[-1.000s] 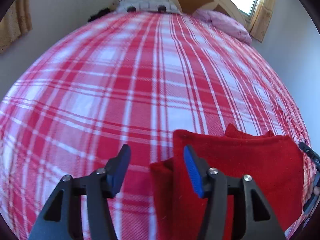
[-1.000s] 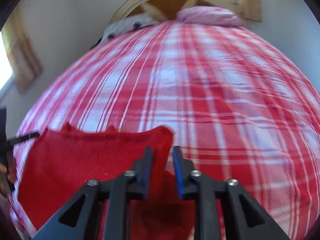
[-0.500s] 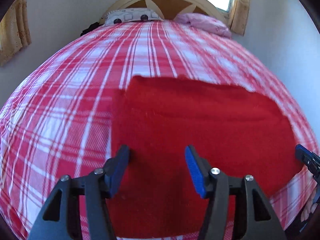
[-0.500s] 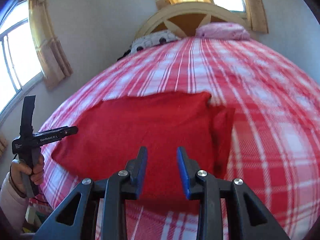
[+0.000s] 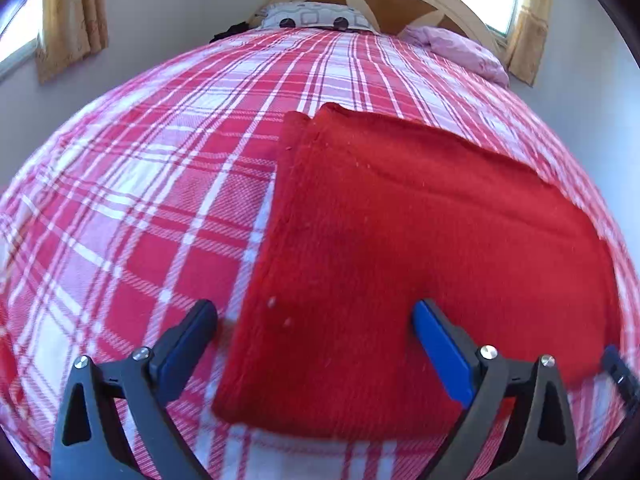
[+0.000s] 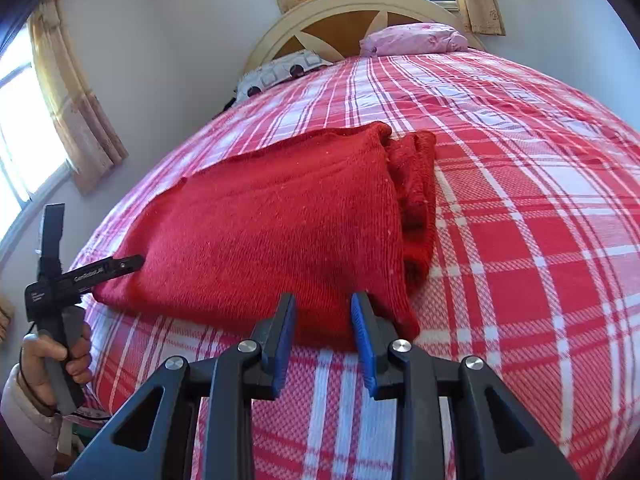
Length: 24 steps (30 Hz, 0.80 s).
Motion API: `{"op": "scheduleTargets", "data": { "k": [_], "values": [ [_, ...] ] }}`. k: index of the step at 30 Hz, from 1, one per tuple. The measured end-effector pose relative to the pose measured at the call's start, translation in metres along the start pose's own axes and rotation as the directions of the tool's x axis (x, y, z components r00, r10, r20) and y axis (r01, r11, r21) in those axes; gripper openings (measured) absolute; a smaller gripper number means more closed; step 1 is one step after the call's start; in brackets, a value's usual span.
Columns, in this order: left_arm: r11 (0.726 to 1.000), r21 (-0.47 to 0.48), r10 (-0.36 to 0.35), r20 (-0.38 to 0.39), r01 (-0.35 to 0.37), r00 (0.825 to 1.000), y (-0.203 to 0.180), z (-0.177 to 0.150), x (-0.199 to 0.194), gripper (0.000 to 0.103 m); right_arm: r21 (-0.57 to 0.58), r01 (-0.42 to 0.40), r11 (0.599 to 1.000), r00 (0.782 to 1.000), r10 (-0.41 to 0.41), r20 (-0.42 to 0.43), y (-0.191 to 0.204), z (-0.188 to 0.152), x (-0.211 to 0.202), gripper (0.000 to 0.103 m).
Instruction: Fold small clothes
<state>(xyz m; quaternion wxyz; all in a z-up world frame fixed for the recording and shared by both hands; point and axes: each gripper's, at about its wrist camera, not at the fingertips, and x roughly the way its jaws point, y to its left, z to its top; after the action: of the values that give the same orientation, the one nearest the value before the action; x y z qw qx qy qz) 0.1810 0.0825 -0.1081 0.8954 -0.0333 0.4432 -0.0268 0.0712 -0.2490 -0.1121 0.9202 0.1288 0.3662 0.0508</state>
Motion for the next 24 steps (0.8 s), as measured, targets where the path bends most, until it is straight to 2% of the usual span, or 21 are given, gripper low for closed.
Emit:
{"op": "scheduleTargets", "data": {
  "k": [3, 7, 13, 18, 21, 24],
  "values": [
    [0.999, 0.022, 0.027, 0.012, -0.028, 1.000, -0.001, -0.010, -0.010, 0.101, -0.003, 0.009, 1.000, 1.000, -0.009, 0.009, 0.008, 0.000, -0.013, 0.031],
    [0.997, 0.048, 0.063, 0.055, -0.066, 0.996, -0.001, -0.009, -0.025, 0.101, -0.051, -0.004, 0.999, 0.997, 0.008, 0.077, 0.028, 0.003, -0.031, 0.031],
    [0.993, 0.061, 0.094, 0.116, -0.102, 0.989, -0.004, 0.010, -0.035, 0.101, -0.109, -0.063, 0.992, 0.995, 0.070, 0.065, 0.068, 0.022, -0.008, 0.031],
    [0.990, 0.044, 0.127, 0.078, -0.131, 0.989, 0.001, 0.016, -0.023, 0.102, -0.169, -0.074, 0.983, 0.997, 0.079, 0.022, 0.098, 0.022, 0.022, 0.031],
    [0.991, 0.043, 0.126, 0.050, -0.128, 0.991, 0.005, 0.010, -0.015, 0.102, -0.155, -0.078, 0.985, 0.996, 0.071, -0.048, 0.096, 0.012, 0.041, 0.031],
    [0.994, 0.018, 0.104, -0.015, -0.104, 0.994, 0.012, 0.004, 0.001, 0.102, -0.141, -0.075, 0.987, 0.994, 0.064, -0.085, 0.090, 0.007, 0.051, 0.031]
  ]
}}
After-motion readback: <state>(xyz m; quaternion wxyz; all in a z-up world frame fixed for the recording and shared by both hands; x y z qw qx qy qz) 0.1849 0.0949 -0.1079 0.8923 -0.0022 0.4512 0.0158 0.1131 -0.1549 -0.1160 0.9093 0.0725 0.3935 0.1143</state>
